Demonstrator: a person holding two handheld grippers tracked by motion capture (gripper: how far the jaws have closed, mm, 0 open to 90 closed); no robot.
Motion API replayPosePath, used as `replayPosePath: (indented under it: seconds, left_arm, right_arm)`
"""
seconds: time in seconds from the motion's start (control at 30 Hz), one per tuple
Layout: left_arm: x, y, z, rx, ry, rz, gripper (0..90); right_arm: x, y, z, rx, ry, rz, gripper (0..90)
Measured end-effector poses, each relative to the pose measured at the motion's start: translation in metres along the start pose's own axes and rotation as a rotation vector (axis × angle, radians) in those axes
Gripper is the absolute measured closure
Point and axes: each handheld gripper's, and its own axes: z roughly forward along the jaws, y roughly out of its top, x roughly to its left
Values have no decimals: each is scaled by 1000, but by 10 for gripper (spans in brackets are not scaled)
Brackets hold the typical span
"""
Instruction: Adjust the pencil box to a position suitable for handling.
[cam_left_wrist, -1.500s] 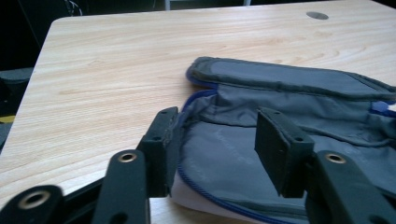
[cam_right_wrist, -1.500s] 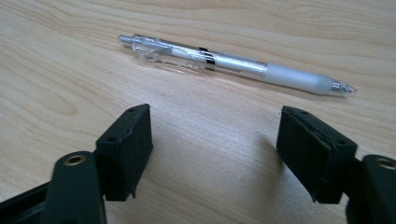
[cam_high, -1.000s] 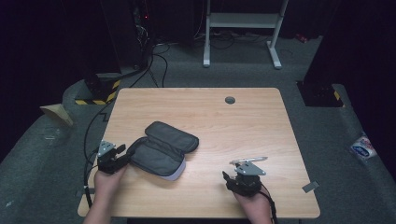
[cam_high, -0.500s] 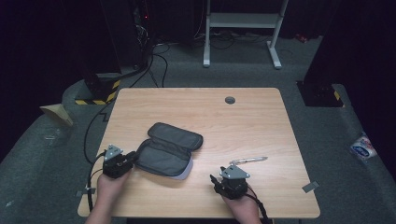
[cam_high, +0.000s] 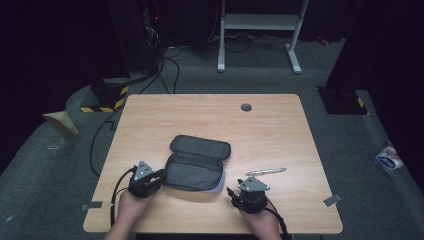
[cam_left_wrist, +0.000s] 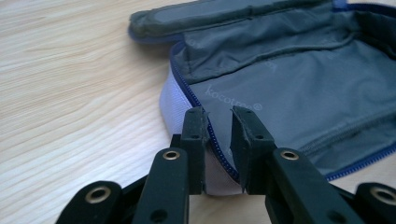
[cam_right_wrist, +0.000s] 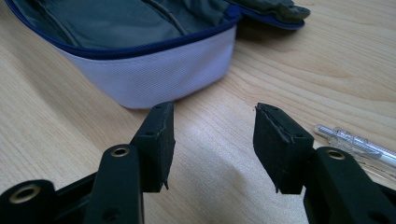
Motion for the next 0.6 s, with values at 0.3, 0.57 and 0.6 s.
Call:
replayPosePath:
  seconds: [0.3,0.57,0.6]
  left_arm:
    - [-22,2,3,3,-41,45,745]
    - [-29,5,5,1,-74,53,750]
    - [-29,5,5,1,-74,53,750]
  right_arm:
    - [-3,-1,-3,-1,-1,11,491]
    - [-7,-4,-3,2,-20,26,494]
    - [-7,-4,-3,2,-20,26,494]
